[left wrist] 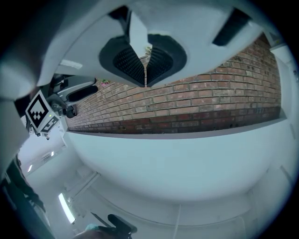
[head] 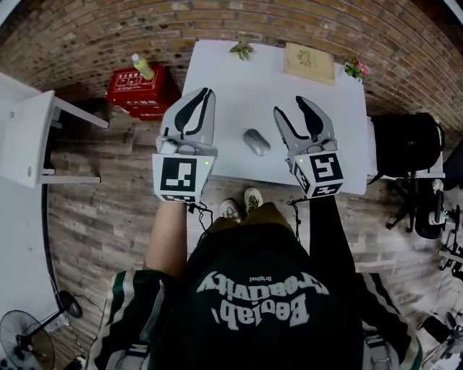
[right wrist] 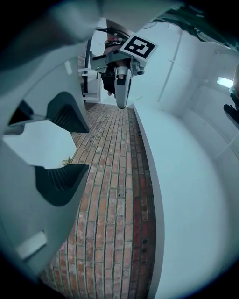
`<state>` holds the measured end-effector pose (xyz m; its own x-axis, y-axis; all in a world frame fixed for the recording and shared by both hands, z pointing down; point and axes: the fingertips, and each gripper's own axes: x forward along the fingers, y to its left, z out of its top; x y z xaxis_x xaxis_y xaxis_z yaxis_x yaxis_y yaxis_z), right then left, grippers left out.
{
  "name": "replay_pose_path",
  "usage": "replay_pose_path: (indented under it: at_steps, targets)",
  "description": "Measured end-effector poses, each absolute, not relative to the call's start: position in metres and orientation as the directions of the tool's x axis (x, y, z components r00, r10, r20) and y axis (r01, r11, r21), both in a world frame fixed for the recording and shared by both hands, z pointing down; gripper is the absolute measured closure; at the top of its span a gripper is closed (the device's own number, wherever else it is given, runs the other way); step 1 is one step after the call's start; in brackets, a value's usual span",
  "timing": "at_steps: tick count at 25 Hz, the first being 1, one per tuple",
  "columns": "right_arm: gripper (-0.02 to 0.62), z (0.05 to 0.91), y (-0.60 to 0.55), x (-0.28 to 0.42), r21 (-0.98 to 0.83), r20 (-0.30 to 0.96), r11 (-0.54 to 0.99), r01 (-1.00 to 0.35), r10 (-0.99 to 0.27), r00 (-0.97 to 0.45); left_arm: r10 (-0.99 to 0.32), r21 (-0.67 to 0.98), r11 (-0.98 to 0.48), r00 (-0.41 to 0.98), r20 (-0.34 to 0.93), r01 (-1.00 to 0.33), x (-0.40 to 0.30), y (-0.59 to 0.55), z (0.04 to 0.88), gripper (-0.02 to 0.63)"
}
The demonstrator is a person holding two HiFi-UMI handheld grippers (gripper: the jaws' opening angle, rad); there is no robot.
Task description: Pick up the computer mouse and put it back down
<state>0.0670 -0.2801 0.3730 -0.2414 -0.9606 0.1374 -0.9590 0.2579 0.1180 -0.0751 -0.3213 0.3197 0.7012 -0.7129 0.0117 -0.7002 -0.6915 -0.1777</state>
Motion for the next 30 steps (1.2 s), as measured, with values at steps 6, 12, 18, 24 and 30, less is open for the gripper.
replay_pose_path:
  at_steps: [6,12,18,24,30]
  targets:
    - [0.357,0.367,-0.294,0.081,0.089,0.127,0.317,-0.944,-0.944,-0.305,-0.764,-0.144,-0.640,0.646,0.006,-0.755,-0.067,-0.330,0.312,0.611]
    - [0.354,0.366,-0.307,0.098,0.047,0.109,0.348,-0.936,-0.934,-0.342,-0.799,-0.146,-0.596,0.601,0.013,-0.789,-0.058,-0.334,0.317,0.611]
    - [0.353,0.383,-0.316,0.104,0.029,0.155,0.370,-0.929,-0.920,-0.361,-0.793,-0.165,-0.602,0.609,0.014,-0.781,-0.047,-0.330,0.309,0.611]
    - [0.312,0.404,-0.326,0.085,0.017,0.226,0.431,-0.902,-0.881,-0.417,-0.813,-0.159,-0.574,0.582,-0.005,-0.803,-0.047,-0.338,0.300,0.609]
    - [0.284,0.468,-0.342,0.061,-0.066,0.391,0.480,-0.875,-0.794,-0.465,-0.809,-0.171,-0.577,0.587,-0.010,-0.799,-0.044,-0.344,0.298,0.609]
